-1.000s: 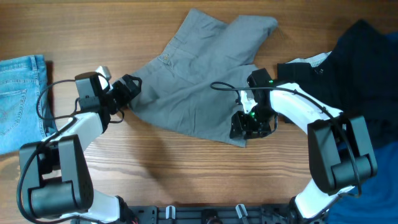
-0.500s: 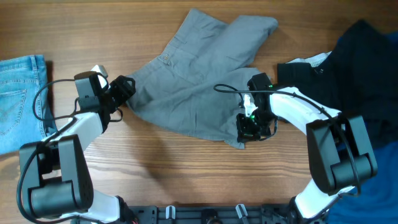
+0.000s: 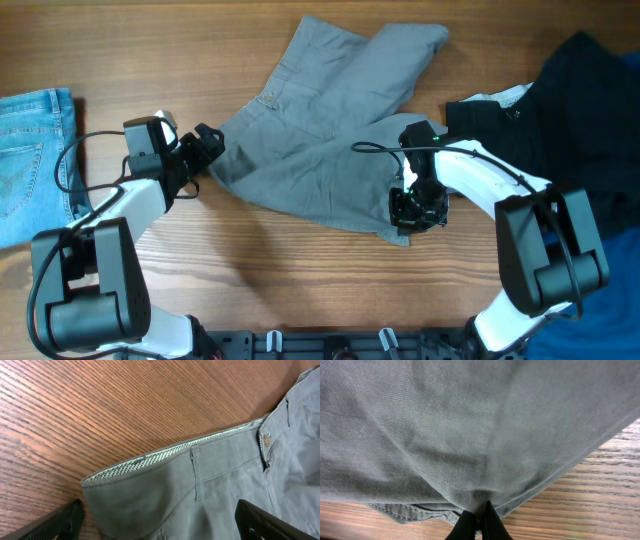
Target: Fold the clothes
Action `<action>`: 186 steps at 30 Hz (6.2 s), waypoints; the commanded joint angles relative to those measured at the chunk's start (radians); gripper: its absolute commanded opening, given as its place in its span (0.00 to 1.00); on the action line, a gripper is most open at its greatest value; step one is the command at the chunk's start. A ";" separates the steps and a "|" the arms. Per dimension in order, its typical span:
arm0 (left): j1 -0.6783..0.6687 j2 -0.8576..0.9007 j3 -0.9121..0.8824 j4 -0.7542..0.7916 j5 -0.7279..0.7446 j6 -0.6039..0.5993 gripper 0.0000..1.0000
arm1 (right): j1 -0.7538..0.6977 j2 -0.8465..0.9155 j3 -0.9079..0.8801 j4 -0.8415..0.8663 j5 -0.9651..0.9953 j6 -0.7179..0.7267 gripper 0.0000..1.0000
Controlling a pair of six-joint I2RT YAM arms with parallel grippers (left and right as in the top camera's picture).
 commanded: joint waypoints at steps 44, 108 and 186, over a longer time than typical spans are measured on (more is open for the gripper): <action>0.542 -0.074 -0.017 -0.791 0.139 0.041 0.04 | 0.000 0.010 0.038 -0.277 0.303 0.090 0.04; 0.436 -0.339 -0.017 -0.763 0.219 0.192 0.69 | -0.156 0.253 0.191 1.034 -0.057 0.550 0.04; -0.186 0.123 0.176 -0.148 -0.042 0.314 0.80 | -0.319 -0.329 0.174 0.085 0.031 -0.048 0.82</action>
